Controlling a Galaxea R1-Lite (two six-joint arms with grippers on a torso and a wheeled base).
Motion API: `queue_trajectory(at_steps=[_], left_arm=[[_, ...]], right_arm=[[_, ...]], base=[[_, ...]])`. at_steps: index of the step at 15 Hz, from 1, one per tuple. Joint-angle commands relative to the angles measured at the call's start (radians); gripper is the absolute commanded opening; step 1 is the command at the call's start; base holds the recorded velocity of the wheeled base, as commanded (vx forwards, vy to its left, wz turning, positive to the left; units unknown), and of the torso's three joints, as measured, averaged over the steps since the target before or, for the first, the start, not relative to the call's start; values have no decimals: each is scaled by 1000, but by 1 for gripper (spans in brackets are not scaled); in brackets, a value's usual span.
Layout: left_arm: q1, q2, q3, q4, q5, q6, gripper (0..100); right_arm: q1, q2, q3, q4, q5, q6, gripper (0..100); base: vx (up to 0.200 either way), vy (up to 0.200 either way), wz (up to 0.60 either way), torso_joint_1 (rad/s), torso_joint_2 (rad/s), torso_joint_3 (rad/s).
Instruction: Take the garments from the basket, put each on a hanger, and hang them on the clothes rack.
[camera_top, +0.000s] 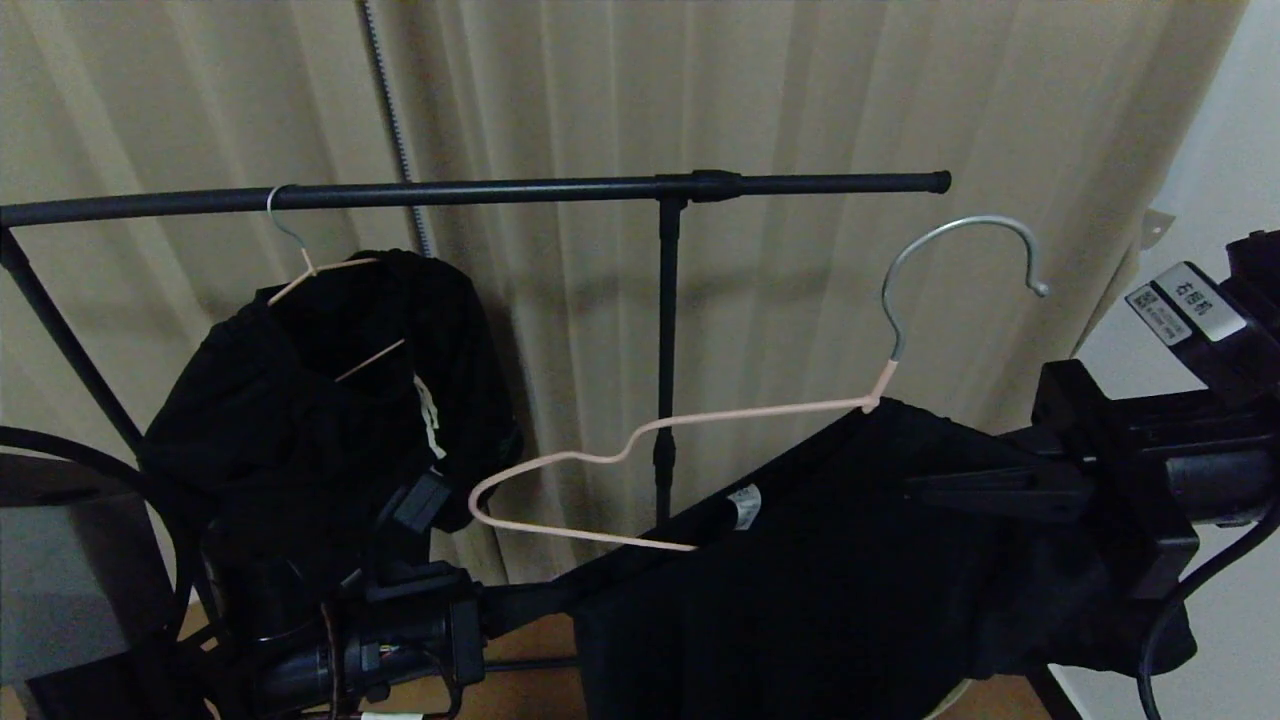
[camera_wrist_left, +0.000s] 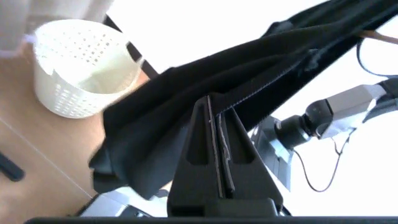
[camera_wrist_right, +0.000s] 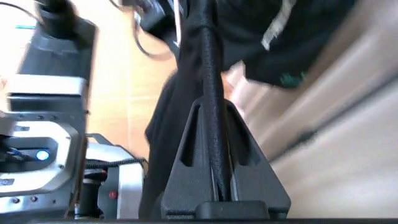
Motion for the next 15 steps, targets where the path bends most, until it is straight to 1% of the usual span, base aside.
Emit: queue_trajectory(at_steps=[1, 4, 7, 10, 15], left_arm=[[18, -2, -3, -1, 0, 9, 0], [40, -6, -3, -1, 0, 38, 0], [61, -20, -10, -1, 0, 39, 0], [87, -32, -20, -1, 0, 41, 0], [90, -48, -23, -1, 0, 41, 0]], right_arm=[[-36, -6, 19, 1, -11, -1, 0], [-52, -6, 44, -1, -77, -1, 0], [-61, -6, 56, -1, -100, -2, 0], [-67, -6, 67, -1, -142, -2, 0], [-67, -15, 85, -1, -192, -4, 0]], base=[[0, 0, 0, 0, 0, 0], [0, 0, 0, 0, 0, 0], [0, 0, 0, 0, 0, 0], [0, 0, 0, 0, 0, 0], [0, 0, 0, 0, 0, 0]])
